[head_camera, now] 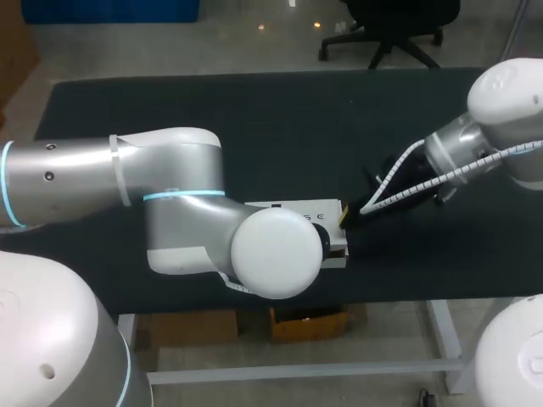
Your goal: Assemble the packaging by folding the flat box into shape, placing the metal phone stand inside, and closing the box properly
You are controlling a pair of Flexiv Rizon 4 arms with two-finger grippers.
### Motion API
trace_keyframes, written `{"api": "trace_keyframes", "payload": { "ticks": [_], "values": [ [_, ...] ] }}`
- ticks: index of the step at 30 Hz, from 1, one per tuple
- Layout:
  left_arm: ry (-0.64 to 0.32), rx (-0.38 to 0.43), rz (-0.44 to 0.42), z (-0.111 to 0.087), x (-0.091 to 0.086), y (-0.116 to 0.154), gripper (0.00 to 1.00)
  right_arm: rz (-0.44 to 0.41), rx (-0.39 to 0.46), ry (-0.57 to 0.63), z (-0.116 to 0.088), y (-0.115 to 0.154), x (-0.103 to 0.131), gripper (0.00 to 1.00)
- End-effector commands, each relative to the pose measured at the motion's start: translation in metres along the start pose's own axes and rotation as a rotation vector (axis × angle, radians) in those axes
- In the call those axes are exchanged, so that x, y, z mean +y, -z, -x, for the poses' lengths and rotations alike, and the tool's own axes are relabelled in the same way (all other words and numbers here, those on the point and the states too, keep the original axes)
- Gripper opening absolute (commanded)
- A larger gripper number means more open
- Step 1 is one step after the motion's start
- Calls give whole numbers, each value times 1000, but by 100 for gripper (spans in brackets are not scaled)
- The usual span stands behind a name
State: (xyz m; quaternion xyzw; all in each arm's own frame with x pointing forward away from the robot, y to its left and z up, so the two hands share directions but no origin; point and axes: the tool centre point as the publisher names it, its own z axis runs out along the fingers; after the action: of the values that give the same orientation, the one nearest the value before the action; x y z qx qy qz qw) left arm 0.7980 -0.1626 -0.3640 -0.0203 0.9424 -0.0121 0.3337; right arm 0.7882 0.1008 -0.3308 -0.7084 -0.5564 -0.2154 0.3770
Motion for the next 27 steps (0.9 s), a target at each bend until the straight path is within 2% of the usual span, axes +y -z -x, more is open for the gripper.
{"api": "trace_keyframes", "payload": {
  "ticks": [1,11,27],
  "values": [
    [2,-5,4,-2,-1,0,42,-1,-1,4,1,-4,-2,0],
    [3,-4,3,-3,0,-1,42,-20,3,-19,10,-11,1,0],
    [5,-4,3,-4,1,-3,42,-31,4,-27,12,-16,1,0]
  ]
}}
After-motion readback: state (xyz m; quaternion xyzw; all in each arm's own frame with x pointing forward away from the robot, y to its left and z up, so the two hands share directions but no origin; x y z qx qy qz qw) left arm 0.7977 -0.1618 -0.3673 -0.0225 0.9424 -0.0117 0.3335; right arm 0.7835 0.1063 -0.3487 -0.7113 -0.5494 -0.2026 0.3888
